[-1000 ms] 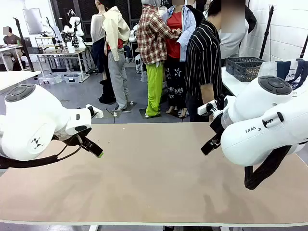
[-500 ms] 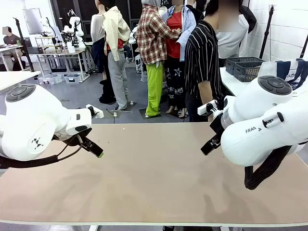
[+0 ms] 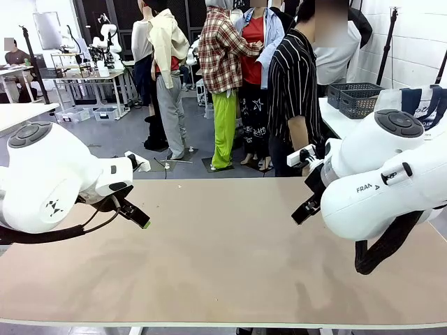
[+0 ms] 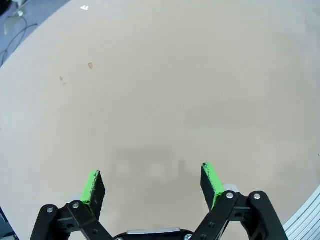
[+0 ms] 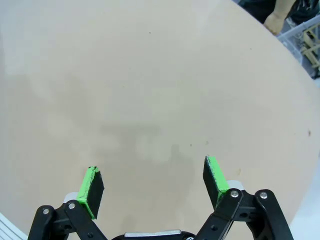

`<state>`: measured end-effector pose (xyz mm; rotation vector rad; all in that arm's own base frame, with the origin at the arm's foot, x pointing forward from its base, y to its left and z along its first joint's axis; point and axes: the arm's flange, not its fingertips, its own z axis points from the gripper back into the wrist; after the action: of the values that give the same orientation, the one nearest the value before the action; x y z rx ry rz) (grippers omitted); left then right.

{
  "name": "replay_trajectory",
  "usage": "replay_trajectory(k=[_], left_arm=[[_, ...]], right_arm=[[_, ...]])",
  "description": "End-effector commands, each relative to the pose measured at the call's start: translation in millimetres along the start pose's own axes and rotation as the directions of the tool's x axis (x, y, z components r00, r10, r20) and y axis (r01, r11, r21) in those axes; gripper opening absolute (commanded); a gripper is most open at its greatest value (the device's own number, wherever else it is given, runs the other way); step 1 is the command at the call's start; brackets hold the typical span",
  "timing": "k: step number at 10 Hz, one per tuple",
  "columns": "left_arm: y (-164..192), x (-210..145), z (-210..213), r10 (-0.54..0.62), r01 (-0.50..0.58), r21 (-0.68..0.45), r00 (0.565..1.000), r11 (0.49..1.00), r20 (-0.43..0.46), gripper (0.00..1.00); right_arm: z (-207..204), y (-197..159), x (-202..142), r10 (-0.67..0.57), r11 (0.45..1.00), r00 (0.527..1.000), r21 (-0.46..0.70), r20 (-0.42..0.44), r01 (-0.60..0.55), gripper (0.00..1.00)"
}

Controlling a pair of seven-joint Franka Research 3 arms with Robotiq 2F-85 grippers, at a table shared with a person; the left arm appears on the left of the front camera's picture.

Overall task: Transfer purchased items from the store into the shopping bag.
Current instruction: Open the Reusable shopping bag in the center of the table.

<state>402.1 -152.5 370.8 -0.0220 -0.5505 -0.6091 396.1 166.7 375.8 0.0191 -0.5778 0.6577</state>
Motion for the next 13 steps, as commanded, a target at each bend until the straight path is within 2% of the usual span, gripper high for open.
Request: replay_trajectory(k=[1, 3, 4, 5, 6, 7, 8, 9, 10, 11, 12, 13], left_arm=[[18.1, 19.2, 30.6, 0.009, -0.025, 0.102, 0.988, 0.994, 0.154, 1.00], [72.2, 36.0, 104.4, -0.018, -0.059, 0.244, 0.954, 0.968, 0.301, 1.00], [103.9, 29.2, 140.4, -0.006, -0.101, 0.304, 0.944, 0.947, 0.331, 1.00], [131.0, 10.5, 171.2, 0.021, -0.141, 0.349, 0.945, 0.926, 0.325, 1.00], [159.9, -15.7, 196.5, 0.066, -0.190, 0.376, 0.945, 0.907, 0.320, 1.00], [180.8, -42.6, 212.9, 0.124, -0.259, 0.398, 0.935, 0.880, 0.333, 1.00], [196.2, -71.1, 221.2, 0.194, -0.332, 0.398, 0.917, 0.855, 0.348, 1.00], [207.8, -94.7, 220.0, 0.270, -0.391, 0.381, 0.904, 0.838, 0.333, 1.00], [215.4, -115.6, 212.7, 0.346, -0.456, 0.369, 0.879, 0.810, 0.328, 1.00], [220.7, -130.6, 208.6, 0.400, -0.505, 0.363, 0.856, 0.783, 0.327, 1.00], [222.2, -133.1, 204.5, 0.446, -0.545, 0.366, 0.834, 0.754, 0.324, 1.00], [252.8, -101.8, 229.0, 0.345, -0.453, 0.375, 0.882, 0.809, 0.321, 1.00]], right_arm=[[30.5, -16.4, 15.5, -0.039, 0.995, 0.992, -0.090, 0.120, 0.050, 1.00], [96.8, -69.8, 24.4, -0.108, 0.959, 0.952, -0.221, 0.286, 0.175, 1.00], [128.7, -103.2, 16.9, -0.160, 0.922, 0.924, -0.280, 0.347, 0.265, 1.00], [158.7, -133.0, 1.0, -0.211, 0.888, 0.891, -0.303, 0.403, 0.347, 1.00], [188.3, -172.5, -23.8, -0.292, 0.806, 0.847, -0.362, 0.444, 0.468, 1.00], [205.0, -209.0, -52.8, -0.392, 0.736, 0.791, -0.355, 0.469, 0.576, 1.00], [210.8, -234.8, -83.9, -0.469, 0.667, 0.741, -0.357, 0.481, 0.654, 1.00], [208.8, -250.7, -111.8, -0.530, 0.613, 0.701, -0.356, 0.476, 0.705, 1.00], [201.7, -264.1, -140.2, -0.592, 0.553, 0.642, -0.333, 0.488, 0.763, 1.00], [188.4, -270.4, -156.0, -0.642, 0.518, 0.605, -0.315, 0.471, 0.795, 1.00], [176.4, -270.9, -161.8, -0.648, 0.527, 0.610, -0.310, 0.456, 0.791, 1.00], [154.0, -255.1, -147.7, -0.596, 0.647, 0.691, -0.265, 0.409, 0.715, 1.00]])
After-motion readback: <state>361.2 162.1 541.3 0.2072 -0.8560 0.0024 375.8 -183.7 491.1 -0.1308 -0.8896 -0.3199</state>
